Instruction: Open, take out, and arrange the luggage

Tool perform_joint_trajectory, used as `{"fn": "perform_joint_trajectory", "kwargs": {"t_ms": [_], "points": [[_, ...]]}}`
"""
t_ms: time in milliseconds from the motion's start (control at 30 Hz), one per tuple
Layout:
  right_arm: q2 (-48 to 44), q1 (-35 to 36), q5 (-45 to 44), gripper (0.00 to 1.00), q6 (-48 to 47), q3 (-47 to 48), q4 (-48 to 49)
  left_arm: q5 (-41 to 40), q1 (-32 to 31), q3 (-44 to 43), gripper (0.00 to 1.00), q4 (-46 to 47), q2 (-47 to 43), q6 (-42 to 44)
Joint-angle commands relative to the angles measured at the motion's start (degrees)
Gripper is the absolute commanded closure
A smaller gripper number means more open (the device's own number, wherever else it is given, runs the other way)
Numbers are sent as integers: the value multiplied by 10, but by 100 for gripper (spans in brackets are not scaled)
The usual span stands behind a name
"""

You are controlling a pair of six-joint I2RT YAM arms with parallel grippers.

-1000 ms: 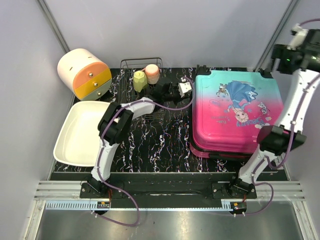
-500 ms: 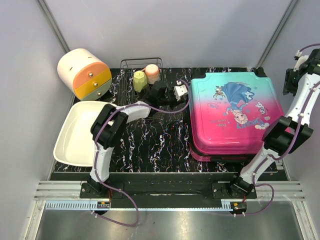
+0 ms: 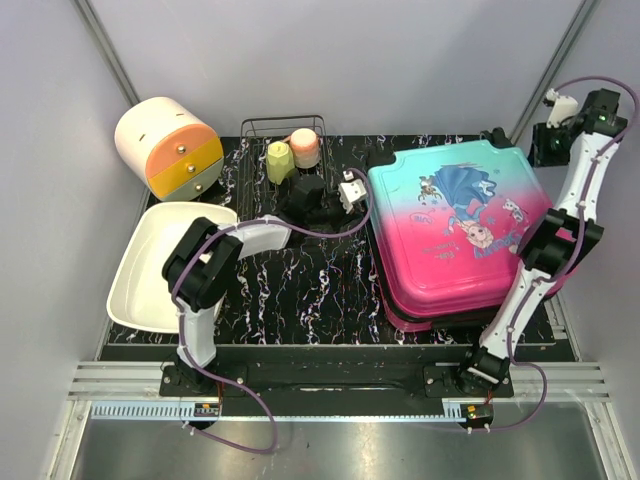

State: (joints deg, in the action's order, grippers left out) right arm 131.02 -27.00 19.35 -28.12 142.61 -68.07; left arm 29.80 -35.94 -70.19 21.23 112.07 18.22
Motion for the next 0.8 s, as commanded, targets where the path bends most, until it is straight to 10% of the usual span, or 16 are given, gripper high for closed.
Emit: {"fn": "perform_joint_trajectory", "kwargs": {"t_ms": [0, 200, 500, 767], "points": [[64, 76, 132, 57, 13, 88, -71, 6, -19, 24, 100, 85, -77, -45], [95, 138, 164, 54, 66, 153, 7, -65, -19, 39, 100, 60, -95, -75], [-100, 123, -30, 21, 56, 142, 128, -102, -20, 23, 100, 18, -92, -131], [-376, 19, -55, 19, 67, -161, 1, -97, -20, 3, 100, 13, -81, -104]]}}
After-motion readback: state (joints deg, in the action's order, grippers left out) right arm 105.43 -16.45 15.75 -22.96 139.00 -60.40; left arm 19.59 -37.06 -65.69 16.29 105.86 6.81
